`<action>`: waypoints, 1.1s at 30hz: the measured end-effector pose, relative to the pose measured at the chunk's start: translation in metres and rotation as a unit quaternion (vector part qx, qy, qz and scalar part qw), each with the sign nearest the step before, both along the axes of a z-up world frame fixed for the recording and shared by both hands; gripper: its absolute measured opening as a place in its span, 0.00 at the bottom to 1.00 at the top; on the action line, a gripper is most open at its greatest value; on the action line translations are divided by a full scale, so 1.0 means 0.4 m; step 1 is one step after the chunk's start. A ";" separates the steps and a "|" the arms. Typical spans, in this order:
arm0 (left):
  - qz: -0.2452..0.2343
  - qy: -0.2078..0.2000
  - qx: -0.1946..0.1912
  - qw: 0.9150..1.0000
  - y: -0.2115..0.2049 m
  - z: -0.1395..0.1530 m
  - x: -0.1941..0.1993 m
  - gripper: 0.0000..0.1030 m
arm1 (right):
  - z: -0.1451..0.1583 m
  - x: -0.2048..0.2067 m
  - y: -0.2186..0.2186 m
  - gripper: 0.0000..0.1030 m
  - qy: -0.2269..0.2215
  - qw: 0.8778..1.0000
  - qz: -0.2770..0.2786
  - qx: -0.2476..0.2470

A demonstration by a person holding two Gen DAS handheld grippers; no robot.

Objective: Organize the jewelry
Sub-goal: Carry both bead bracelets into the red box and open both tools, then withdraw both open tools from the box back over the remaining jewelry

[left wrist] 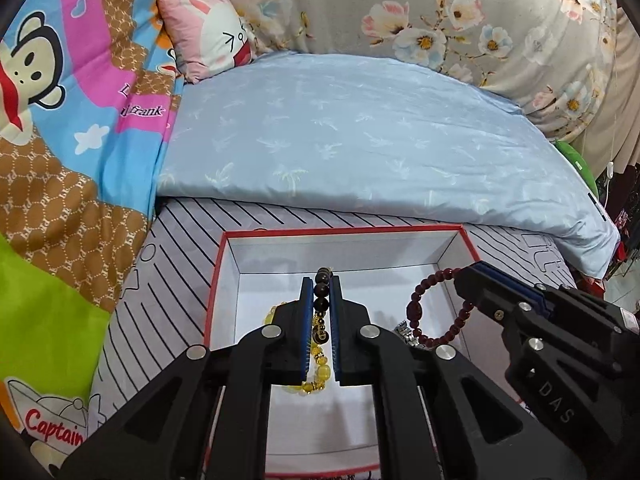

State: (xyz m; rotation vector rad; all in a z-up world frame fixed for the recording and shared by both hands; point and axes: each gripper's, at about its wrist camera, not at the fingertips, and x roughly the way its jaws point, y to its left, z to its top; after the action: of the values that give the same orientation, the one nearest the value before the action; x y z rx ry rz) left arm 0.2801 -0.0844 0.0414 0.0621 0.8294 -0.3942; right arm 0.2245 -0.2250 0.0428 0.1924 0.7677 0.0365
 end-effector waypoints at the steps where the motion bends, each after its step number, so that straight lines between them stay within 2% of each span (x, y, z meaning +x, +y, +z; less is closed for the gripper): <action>1: 0.002 0.002 0.001 1.000 -0.002 -0.007 0.005 0.07 | -0.008 0.007 0.001 0.08 0.002 1.000 0.000 0.000; 4: 0.011 0.005 0.001 1.000 -0.005 -0.024 0.021 0.08 | -0.029 0.024 0.005 0.08 0.007 1.000 0.006 -0.003; 5: 0.017 0.003 0.001 1.000 -0.004 -0.029 0.025 0.12 | -0.032 0.023 0.004 0.14 0.003 1.000 0.002 -0.006; 6: 0.026 0.004 0.005 1.000 -0.001 -0.034 0.026 0.31 | -0.033 0.021 0.004 0.24 0.001 1.000 -0.003 -0.012; 8: 0.040 -0.002 0.009 0.999 0.007 -0.037 0.025 0.53 | -0.031 0.015 0.002 0.31 -0.005 1.000 -0.008 -0.012; 16: 0.043 -0.005 0.013 0.999 0.022 -0.029 -0.011 0.53 | -0.008 -0.042 -0.007 0.32 -0.013 1.000 -0.011 -0.004; 33: 0.024 -0.012 0.023 0.999 0.037 0.010 -0.201 0.53 | 0.014 -0.261 0.034 0.34 -0.014 1.000 -0.013 -0.009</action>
State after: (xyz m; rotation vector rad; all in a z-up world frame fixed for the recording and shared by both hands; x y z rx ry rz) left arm 0.1999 -0.0697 0.0454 0.0901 0.8158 -0.3283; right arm 0.1201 -0.2115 0.0483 0.1838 0.7371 0.0083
